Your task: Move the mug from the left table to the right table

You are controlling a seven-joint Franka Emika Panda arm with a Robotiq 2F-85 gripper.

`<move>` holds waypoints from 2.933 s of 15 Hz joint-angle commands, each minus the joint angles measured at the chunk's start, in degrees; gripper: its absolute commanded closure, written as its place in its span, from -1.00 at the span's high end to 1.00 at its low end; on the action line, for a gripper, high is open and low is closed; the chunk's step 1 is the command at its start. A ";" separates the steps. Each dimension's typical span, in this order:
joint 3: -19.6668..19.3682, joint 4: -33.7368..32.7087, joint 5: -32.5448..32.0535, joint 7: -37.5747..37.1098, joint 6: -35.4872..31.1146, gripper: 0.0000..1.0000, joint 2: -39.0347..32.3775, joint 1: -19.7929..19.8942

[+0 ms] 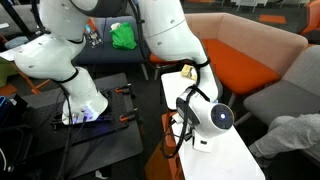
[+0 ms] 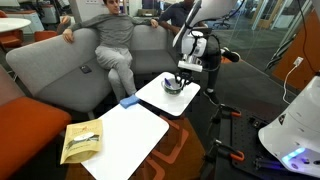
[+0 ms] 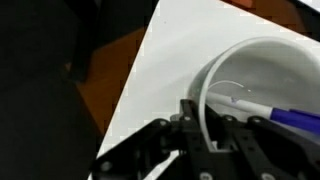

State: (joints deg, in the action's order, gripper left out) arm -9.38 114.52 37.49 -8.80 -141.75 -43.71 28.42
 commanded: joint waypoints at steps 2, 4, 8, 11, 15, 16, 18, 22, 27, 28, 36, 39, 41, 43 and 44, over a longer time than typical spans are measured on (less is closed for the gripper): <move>2.02 2.58 3.52 2.67 -2.22 -0.94 1.99 1.30; 1.92 2.81 4.00 2.96 -3.67 -0.94 1.76 0.62; 3.22 3.26 5.38 4.02 -7.15 -0.94 1.38 0.57; 3.99 3.26 5.67 3.88 -7.35 -0.94 0.68 0.83; 4.11 2.62 5.75 3.68 -7.41 -0.94 -0.48 0.67; 4.16 2.46 5.70 3.79 -7.40 -0.94 -0.68 0.74; 4.11 2.25 5.61 3.66 -7.44 -0.94 -0.90 0.73; 4.22 1.66 5.71 3.55 -7.07 -0.94 -1.20 1.02; 3.87 1.43 5.52 2.94 -6.87 -0.15 -1.09 0.81; 3.64 1.49 5.29 2.88 -7.05 -0.02 -0.91 0.60; 1.69 5.64 2.86 2.63 -9.32 1.00 5.87 -2.10; 0.42 8.81 0.21 2.40 -9.29 1.00 10.49 -3.73; -0.10 11.57 -1.79 2.08 -8.75 1.00 14.64 -4.76; -1.46 14.97 -5.08 1.41 -8.75 1.00 19.84 -6.71; -2.21 16.41 -6.79 0.76 -8.92 1.00 22.24 -7.70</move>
State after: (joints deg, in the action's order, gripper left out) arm -9.22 124.94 34.59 -6.85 -149.36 -28.63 23.84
